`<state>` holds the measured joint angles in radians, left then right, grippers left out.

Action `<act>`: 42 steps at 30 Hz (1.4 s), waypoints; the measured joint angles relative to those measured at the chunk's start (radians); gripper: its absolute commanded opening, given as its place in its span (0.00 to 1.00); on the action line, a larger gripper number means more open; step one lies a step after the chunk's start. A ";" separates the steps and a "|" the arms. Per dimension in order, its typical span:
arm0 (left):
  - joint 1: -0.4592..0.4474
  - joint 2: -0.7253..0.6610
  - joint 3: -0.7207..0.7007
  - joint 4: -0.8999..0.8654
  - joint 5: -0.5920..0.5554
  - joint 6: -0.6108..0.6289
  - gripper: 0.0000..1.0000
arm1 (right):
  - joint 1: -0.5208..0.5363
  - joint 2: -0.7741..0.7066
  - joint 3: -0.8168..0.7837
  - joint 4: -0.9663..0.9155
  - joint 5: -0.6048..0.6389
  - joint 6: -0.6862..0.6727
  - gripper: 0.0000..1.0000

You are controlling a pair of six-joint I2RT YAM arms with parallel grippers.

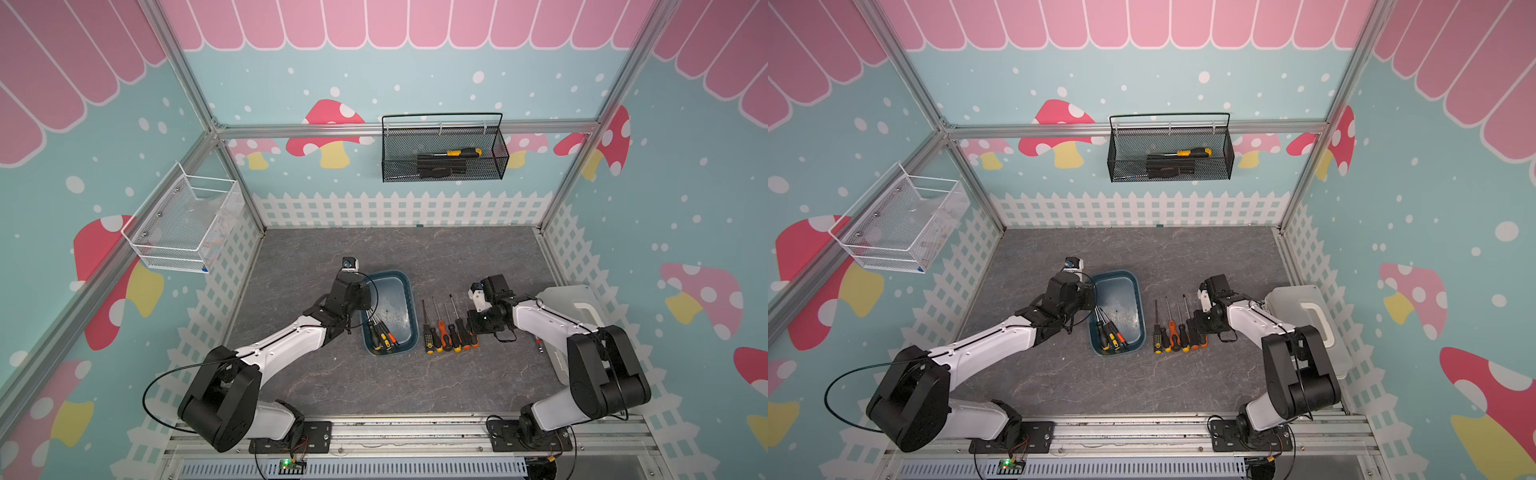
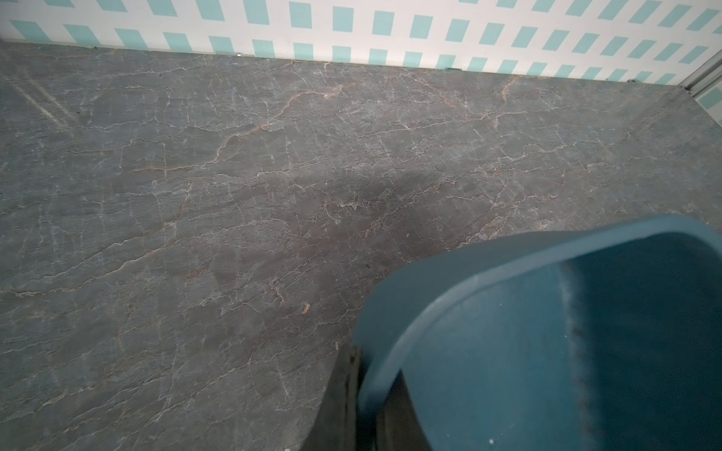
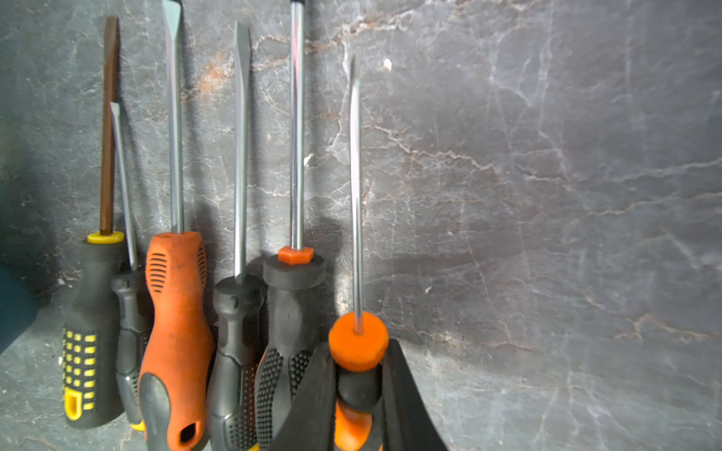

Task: Take out the screwdriver from the storage box
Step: Place the screwdriver at the center of the board.

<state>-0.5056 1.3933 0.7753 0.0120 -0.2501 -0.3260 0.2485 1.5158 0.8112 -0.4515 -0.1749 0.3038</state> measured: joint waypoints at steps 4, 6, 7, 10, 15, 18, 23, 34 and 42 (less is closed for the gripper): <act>0.000 0.000 0.000 0.000 0.000 0.000 0.00 | 0.000 0.000 0.000 0.002 -0.002 0.000 0.15; 0.000 0.000 0.000 0.000 0.000 0.000 0.00 | 0.000 0.000 0.000 0.003 -0.002 0.000 0.15; 0.000 0.000 0.000 0.000 0.000 0.000 0.00 | -0.001 0.000 0.000 0.003 -0.002 0.000 0.16; 0.000 0.000 0.000 0.000 0.000 0.000 0.00 | -0.002 0.000 0.000 0.004 -0.003 0.001 0.16; 0.000 0.000 0.000 0.000 0.000 0.000 0.00 | -0.008 0.000 0.000 0.005 -0.006 0.004 0.17; -0.001 0.000 0.000 0.000 0.000 0.000 0.00 | -0.008 0.000 0.000 0.008 -0.010 0.004 0.21; -0.001 0.000 0.000 0.000 0.000 0.000 0.00 | -0.010 0.005 0.000 0.011 -0.016 0.007 0.25; -0.001 0.000 0.000 0.000 0.000 0.000 0.00 | -0.013 0.009 0.000 0.014 -0.026 0.008 0.27; -0.001 0.000 0.000 0.000 0.000 0.000 0.00 | -0.013 0.007 0.000 0.014 -0.030 0.015 0.27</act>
<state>-0.5064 1.3933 0.7753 0.0124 -0.2501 -0.3264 0.2356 1.5227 0.8108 -0.4370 -0.2050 0.3191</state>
